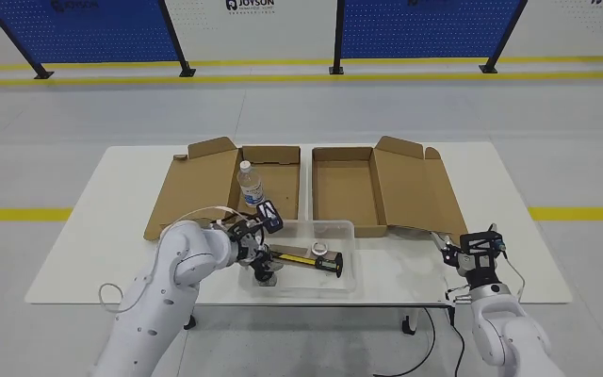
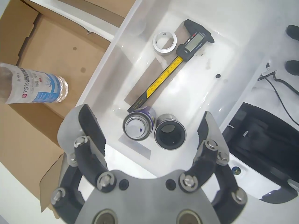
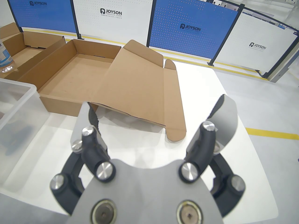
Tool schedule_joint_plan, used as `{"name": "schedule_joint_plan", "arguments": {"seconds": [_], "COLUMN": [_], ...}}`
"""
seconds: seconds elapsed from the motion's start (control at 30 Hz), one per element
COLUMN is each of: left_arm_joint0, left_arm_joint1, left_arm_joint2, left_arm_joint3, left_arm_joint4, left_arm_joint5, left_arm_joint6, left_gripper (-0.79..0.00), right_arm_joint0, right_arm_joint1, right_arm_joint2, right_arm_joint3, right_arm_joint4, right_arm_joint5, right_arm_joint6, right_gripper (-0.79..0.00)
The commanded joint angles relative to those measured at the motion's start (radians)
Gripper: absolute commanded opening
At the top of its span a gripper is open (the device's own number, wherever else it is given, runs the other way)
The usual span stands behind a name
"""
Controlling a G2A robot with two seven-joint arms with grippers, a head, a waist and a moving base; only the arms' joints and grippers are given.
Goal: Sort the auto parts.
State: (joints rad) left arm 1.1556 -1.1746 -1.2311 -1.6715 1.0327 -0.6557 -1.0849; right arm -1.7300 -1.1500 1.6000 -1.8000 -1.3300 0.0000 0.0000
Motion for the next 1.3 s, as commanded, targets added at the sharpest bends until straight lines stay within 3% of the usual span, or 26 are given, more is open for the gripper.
{"name": "schedule_joint_plan", "arguments": {"seconds": [0.0, 0.23, 0.27, 0.43, 0.5, 0.97, 1.03, 1.13, 1.27], "left_arm_joint0": [-0.014, -0.047, -0.049, -0.060, -0.062, -0.097, -0.102, -0.109, -0.119], "left_arm_joint1": [0.000, 0.002, 0.003, 0.006, 0.008, 0.019, 0.020, 0.023, 0.026], "left_arm_joint2": [0.011, 0.046, 0.050, 0.065, 0.068, 0.095, 0.100, 0.107, 0.116], "left_arm_joint3": [0.016, 0.060, 0.063, 0.082, 0.092, 0.127, 0.130, 0.138, 0.147], "left_arm_joint4": [-0.001, -0.024, -0.027, -0.032, -0.048, -0.098, -0.102, -0.113, -0.102], "left_arm_joint5": [0.010, 0.021, 0.019, 0.025, 0.027, 0.044, 0.045, 0.044, 0.051], "left_arm_joint6": [-0.008, -0.018, -0.019, -0.024, -0.024, -0.064, -0.066, -0.075, -0.085], "left_gripper": [0.000, -0.052, -0.126, -0.219, -0.188, -0.197, -0.237, -0.391, -0.468], "right_arm_joint0": [0.000, 0.000, 0.000, 0.000, 0.000, 0.000, 0.000, 0.000, 0.000], "right_arm_joint1": [0.000, 0.000, 0.000, 0.000, 0.000, 0.000, 0.000, 0.000, 0.000], "right_arm_joint2": [0.000, 0.000, 0.000, 0.000, 0.000, 0.000, 0.000, 0.000, 0.000], "right_arm_joint3": [0.000, 0.000, 0.000, 0.000, 0.000, 0.000, 0.000, 0.000, 0.000], "right_arm_joint4": [0.000, 0.000, 0.000, 0.000, 0.000, 0.000, 0.000, 0.000, 0.000], "right_arm_joint5": [0.000, 0.000, 0.000, 0.000, 0.000, 0.000, 0.000, 0.000, 0.000], "right_arm_joint6": [0.000, 0.000, 0.000, 0.000, 0.000, 0.000, 0.000, 0.000, 0.000], "right_gripper": [0.000, 0.000, 0.000, 0.000, 0.000, 0.000, 0.000, 0.000, 0.000]}}
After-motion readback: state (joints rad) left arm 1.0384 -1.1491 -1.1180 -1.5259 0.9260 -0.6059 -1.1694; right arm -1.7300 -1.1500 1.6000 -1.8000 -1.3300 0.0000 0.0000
